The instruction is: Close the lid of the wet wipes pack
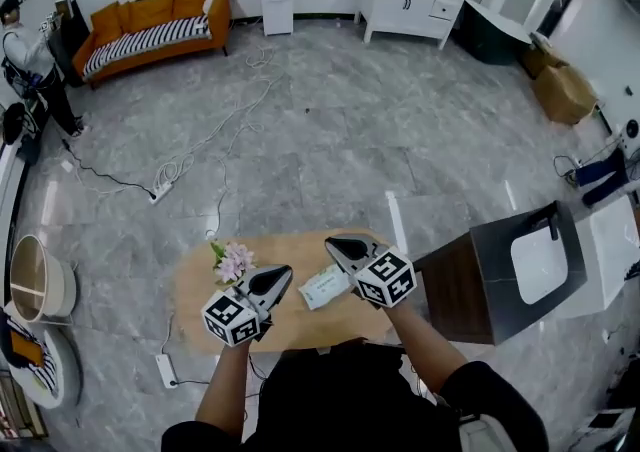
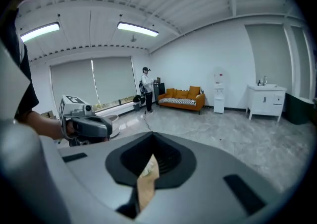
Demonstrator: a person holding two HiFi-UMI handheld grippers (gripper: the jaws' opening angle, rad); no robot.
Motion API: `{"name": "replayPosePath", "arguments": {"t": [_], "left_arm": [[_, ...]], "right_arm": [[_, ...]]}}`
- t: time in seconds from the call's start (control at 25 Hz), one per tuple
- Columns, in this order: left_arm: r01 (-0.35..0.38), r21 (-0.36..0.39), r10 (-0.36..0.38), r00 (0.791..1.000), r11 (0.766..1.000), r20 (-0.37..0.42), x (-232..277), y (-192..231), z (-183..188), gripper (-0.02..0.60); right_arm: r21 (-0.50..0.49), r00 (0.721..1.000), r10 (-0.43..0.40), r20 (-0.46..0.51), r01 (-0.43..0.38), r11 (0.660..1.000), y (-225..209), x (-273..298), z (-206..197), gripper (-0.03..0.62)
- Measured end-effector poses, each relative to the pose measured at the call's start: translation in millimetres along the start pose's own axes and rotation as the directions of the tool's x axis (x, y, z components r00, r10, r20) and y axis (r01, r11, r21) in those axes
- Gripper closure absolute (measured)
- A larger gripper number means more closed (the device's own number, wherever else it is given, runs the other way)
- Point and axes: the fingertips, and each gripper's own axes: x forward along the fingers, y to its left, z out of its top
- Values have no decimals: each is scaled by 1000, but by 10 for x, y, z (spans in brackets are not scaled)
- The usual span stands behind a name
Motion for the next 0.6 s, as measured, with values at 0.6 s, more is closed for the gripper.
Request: {"name": "replayPosePath", "arguments": {"t": [0.6], "left_arm": [[69, 161, -94, 983, 984, 155, -692, -712, 963, 565]], "right_arm": [[-48, 880, 71, 470, -55, 997, 807, -1271, 946, 583]]}}
